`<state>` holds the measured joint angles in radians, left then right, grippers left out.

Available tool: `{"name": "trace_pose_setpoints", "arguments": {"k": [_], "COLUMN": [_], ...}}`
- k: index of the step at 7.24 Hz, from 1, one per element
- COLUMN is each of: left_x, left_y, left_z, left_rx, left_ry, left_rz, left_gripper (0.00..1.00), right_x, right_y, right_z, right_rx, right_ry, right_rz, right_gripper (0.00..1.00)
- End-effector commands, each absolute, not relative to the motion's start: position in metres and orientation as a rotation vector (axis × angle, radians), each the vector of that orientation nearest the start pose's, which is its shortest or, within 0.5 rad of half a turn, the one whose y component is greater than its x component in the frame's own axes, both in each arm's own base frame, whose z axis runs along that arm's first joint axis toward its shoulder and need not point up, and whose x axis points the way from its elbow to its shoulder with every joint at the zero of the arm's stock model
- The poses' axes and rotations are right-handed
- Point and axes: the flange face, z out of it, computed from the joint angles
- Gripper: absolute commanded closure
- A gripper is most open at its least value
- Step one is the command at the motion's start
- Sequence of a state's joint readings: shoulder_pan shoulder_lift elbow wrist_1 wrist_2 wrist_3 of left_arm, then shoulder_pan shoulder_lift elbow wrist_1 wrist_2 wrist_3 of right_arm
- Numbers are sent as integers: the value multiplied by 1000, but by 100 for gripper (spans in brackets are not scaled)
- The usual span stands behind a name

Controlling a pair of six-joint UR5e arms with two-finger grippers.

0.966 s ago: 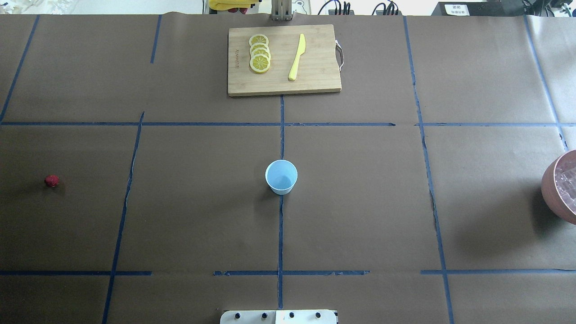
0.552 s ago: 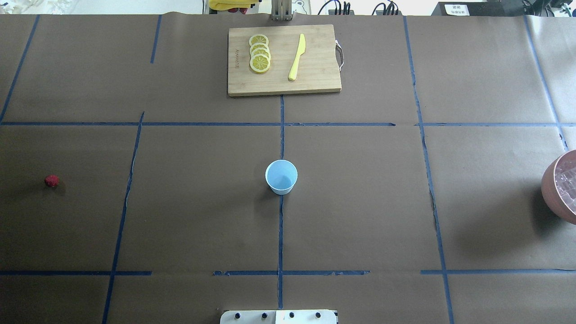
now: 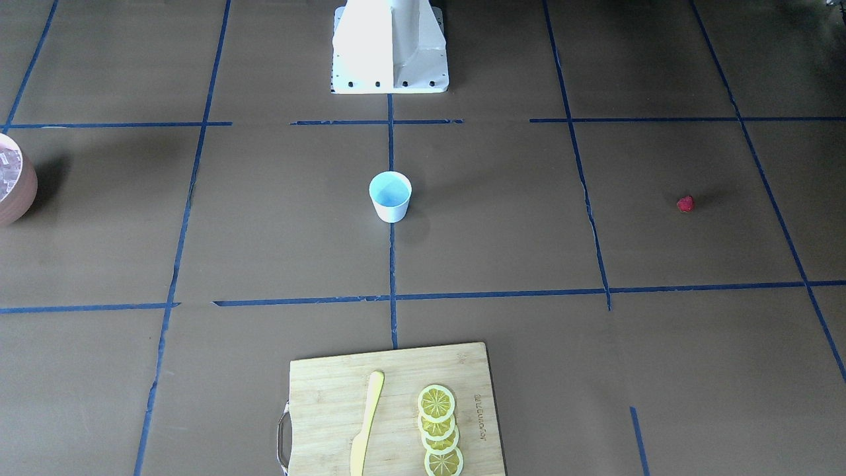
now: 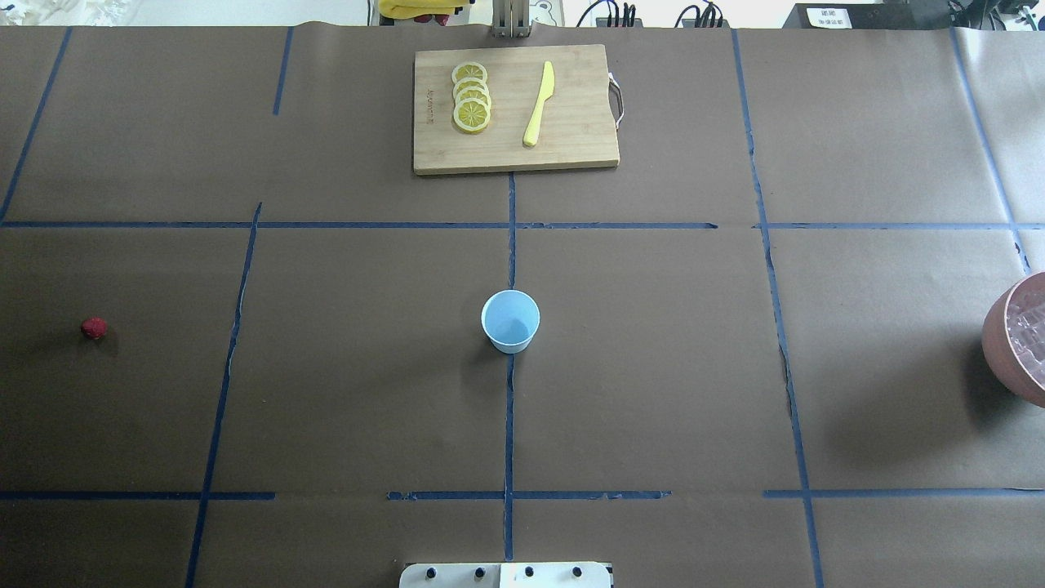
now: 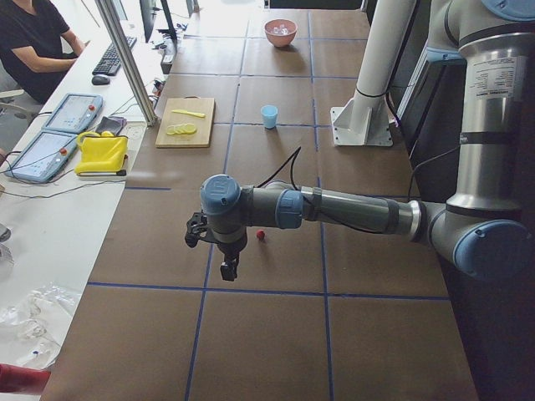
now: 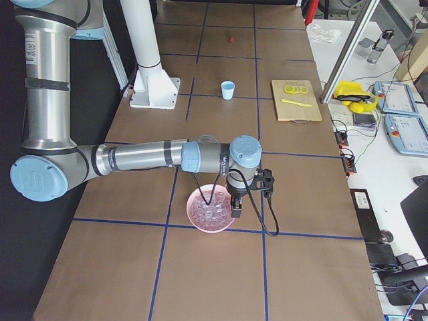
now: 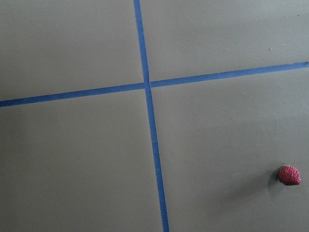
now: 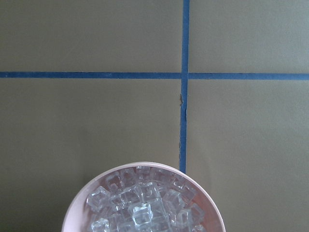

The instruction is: Put ice and strawberries in cup

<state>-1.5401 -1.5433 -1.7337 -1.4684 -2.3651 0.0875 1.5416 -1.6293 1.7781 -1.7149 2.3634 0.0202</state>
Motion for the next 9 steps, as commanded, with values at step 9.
{"name": "trace_pose_setpoints", "arguments": {"k": [9], "left_x": [-47], "left_y": [-481], "left_z": [598], "left_rx": [68], "left_ry": [796], "left_rz": [132], "left_gripper": [0], "right_x": [-15], "right_y": [-384], "right_z": [591], "right_rx": [-13], "right_ry": [-811], "right_rz": [252], "right_gripper": [6]}}
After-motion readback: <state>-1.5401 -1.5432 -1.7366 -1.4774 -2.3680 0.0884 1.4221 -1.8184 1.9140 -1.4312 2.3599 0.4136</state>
